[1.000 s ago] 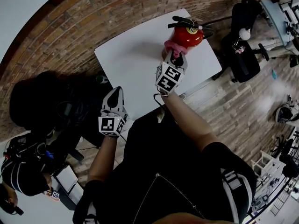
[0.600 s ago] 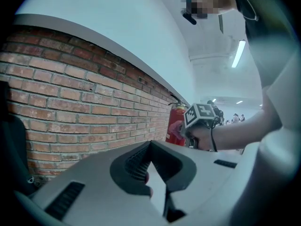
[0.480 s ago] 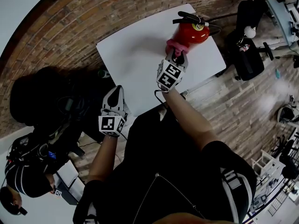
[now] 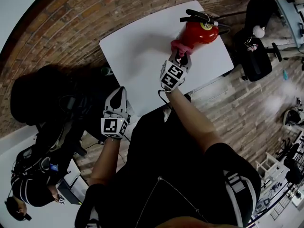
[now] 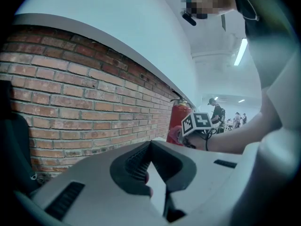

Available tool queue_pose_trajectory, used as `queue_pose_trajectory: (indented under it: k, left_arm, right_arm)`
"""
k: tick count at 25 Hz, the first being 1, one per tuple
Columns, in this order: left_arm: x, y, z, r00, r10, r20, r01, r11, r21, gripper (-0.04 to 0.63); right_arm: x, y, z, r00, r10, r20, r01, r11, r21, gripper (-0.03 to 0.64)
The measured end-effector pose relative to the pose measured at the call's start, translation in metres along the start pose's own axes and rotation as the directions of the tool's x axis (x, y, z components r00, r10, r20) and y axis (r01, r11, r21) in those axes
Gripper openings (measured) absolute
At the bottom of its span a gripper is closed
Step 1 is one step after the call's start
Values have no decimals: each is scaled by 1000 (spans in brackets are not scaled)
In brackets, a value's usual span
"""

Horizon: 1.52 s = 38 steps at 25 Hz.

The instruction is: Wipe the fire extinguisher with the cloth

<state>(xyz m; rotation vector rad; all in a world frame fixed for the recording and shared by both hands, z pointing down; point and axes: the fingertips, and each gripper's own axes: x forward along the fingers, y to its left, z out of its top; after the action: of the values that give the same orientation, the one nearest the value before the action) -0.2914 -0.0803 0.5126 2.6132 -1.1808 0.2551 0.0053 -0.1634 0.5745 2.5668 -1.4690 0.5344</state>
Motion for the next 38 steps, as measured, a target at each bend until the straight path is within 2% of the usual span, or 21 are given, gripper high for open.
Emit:
queue_pose_trajectory:
  k: [25, 29, 38]
  left_arm:
    - [-2, 17, -20, 996, 55, -68, -54, 999, 7, 18]
    - [-5, 20, -21, 995, 64, -74, -64, 998, 5, 18]
    - [-11, 28, -22, 993, 84, -86, -83, 996, 14, 18]
  right_arm:
    - [45, 1, -98, 995, -21, -99, 10, 994, -108, 114]
    - [50, 3, -109, 995, -7, -103, -2, 996, -86, 114]
    - [71, -1, -162, 978, -15, -209, -7, 995, -101, 114]
